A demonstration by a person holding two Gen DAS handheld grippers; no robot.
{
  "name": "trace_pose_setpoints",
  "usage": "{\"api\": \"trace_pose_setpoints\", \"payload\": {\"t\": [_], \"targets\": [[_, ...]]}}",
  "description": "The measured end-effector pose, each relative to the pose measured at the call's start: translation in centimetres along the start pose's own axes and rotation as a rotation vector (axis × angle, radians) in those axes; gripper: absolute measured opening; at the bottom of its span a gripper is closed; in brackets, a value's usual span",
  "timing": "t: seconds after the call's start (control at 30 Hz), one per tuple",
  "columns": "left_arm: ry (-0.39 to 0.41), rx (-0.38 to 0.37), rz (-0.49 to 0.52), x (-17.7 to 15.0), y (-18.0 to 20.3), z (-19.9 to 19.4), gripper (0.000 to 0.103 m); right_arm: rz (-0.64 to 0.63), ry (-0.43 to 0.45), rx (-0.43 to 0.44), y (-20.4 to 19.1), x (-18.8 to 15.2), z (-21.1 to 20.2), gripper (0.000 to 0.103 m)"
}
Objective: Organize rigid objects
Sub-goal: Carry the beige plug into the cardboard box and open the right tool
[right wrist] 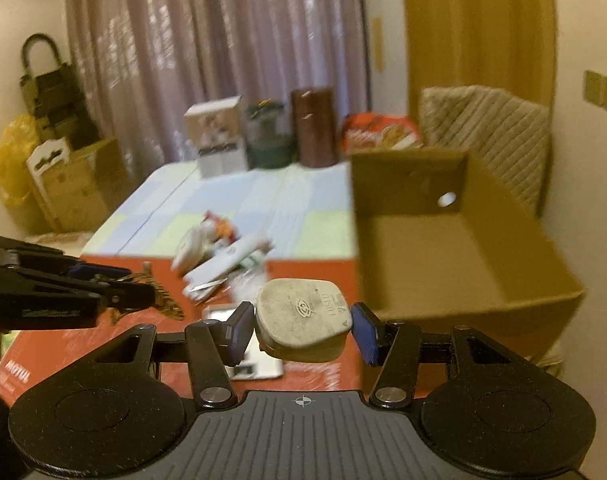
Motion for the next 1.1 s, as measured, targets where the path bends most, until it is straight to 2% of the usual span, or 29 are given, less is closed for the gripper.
{"api": "trace_pose_setpoints", "payload": {"t": [0.23,0.43,0.7,1.1], "targets": [[0.050,-0.078,0.062,4.4,5.9,2.4,0.026,0.005,0.014,-0.119,7.7,3.0,-0.9,0.050],[0.062,-0.138,0.124,6.4,10.2,6.2,0.026,0.039,0.010,-0.166,13.4,4.1,-0.1,0.050],[0.021,-0.171,0.188,6.3,12.5,11.3,0.026,0.072,-0.011,-0.175,16.8,3.5,1.6,0.050],[-0.016,-0.191,0.219,5.5,13.3,14.0,0.026,0.128,-0.040,-0.181,18.7,1.7,3.7,0.050]]}}
Point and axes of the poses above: each gripper's, at about its wrist camera, not at the fingertips, and z roughly the way its jaws point, y to its right, x to its top, the point moved 10 cm from there along z, roughly the way its jaws point, and after that the axes turned 6 degrees about y, right-handed, at the moved point
